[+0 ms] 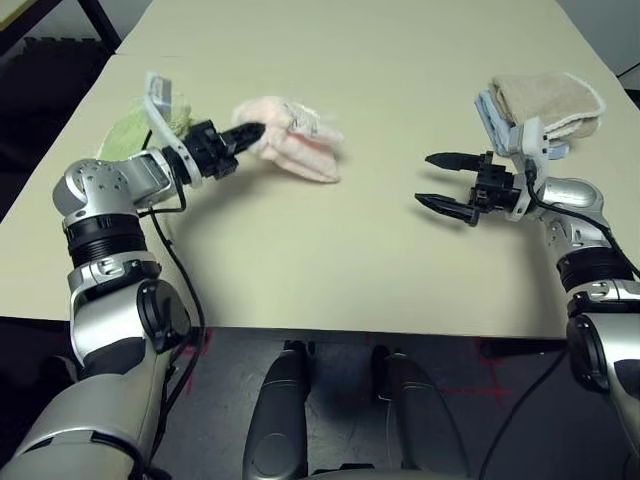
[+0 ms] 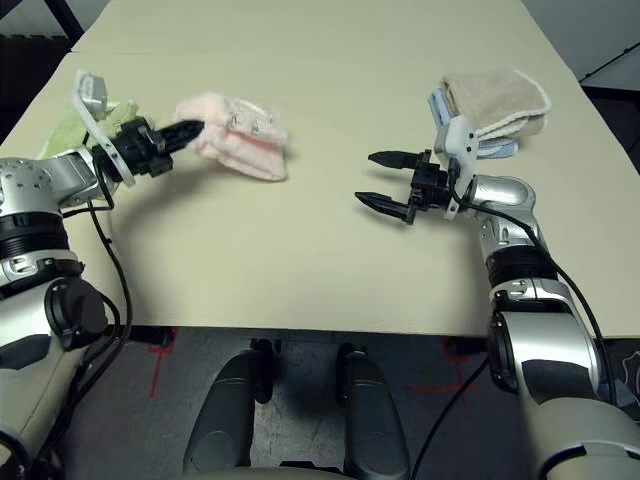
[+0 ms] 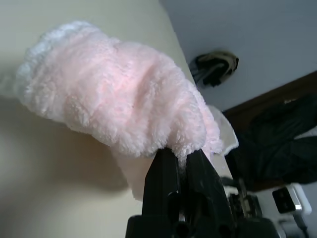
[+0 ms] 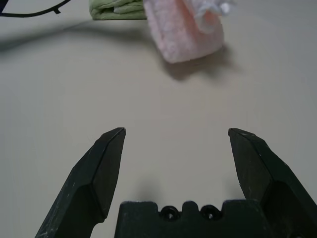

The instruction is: Fold the towel and set it aside.

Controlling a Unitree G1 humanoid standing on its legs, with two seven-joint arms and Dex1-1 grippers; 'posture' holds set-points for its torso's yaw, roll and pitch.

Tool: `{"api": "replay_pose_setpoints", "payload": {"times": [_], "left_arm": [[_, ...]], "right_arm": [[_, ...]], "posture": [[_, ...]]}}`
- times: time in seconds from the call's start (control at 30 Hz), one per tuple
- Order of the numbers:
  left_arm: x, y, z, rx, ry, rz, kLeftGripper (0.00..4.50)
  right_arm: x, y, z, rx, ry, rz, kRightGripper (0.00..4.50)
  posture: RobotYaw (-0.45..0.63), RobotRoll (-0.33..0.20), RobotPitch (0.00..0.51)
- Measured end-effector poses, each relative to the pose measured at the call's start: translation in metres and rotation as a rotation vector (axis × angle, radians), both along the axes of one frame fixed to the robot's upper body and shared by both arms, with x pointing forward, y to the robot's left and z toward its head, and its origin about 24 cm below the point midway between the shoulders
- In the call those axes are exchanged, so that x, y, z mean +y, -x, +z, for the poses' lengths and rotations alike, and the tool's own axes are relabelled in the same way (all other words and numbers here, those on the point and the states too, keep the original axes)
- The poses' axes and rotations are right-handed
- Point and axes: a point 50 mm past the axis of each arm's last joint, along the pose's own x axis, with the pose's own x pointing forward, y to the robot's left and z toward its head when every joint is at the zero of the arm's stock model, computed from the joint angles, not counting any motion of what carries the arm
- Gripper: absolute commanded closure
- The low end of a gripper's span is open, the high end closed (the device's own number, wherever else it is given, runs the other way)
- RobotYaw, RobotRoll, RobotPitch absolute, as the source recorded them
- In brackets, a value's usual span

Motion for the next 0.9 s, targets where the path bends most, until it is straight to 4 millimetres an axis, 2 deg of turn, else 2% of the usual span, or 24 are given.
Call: {"api": "replay_pose_setpoints", "payload": {"times": [0.13, 0.3, 0.47, 0.67, 0.9], "left_arm": [[0.007, -0.01, 0.016, -0.075, 0.032, 0.101, 4.46], [0.034, -0.017, 0.03, -0.154, 0.029, 0.308, 4.46], [0.062, -0.014, 0.031, -0.186, 0.019, 0.468, 4.46], [0.074, -0.008, 0.021, -0.175, 0.021, 0.517, 4.46], [0.084, -0.001, 0.033, -0.249, 0.056, 0.597, 4.46]], "right_arm": [[0.002, 0.0, -0.002, 0.007, -0.005, 0.003, 0.0], [0.002, -0.001, -0.002, 0.004, -0.007, 0.001, 0.0], [0.008, -0.006, 0.004, 0.005, -0.12, -0.036, 0.0], [0.019, -0.007, 0.008, 0.009, -0.181, 0.015, 0.0], [0.02, -0.007, 0.009, 0.007, -0.18, 0.024, 0.0]], "posture": [[0.05, 0.0, 0.214], [0.06, 0.0, 0.213], [0.07, 0.0, 0.213], [0.08, 0.0, 0.212], [0.09, 0.0, 0.212]]}}
